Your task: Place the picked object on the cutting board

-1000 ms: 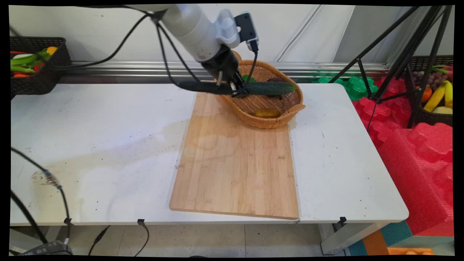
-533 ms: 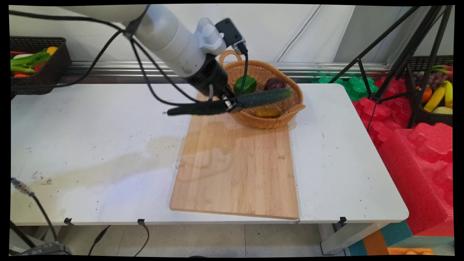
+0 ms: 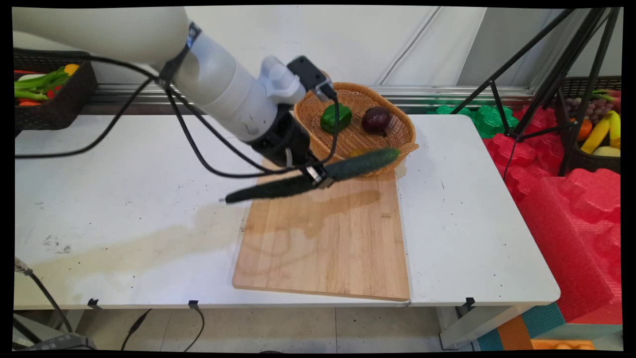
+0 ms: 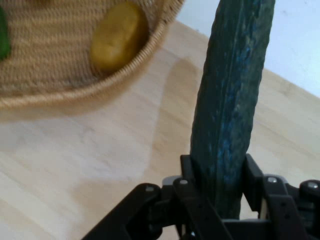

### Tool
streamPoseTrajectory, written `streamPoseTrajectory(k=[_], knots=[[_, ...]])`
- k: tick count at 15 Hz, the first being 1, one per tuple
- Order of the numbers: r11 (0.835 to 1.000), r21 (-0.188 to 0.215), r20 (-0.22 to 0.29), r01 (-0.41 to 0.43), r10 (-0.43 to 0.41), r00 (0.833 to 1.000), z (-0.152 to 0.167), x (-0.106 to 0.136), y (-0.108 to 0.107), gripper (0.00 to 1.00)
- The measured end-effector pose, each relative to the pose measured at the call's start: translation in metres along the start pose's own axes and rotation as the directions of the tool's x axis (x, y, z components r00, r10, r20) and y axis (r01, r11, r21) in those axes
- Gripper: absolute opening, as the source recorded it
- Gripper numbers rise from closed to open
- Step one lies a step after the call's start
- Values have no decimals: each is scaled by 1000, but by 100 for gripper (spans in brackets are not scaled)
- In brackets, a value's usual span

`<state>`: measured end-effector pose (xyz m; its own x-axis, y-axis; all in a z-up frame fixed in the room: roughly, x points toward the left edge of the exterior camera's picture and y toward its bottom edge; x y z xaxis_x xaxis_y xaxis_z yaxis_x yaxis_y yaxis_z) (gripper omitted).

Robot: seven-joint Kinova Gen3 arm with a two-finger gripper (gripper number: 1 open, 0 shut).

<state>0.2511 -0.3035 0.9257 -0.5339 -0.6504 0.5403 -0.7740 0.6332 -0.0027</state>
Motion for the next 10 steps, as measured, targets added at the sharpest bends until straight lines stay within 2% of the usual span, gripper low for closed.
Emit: streamPoseTrajectory(k=[6,10], knots=[[991,-21,18,132,-132,991,29,-10,18,0],[981,-25,27,194,-193,981,62,-11,23,0]])
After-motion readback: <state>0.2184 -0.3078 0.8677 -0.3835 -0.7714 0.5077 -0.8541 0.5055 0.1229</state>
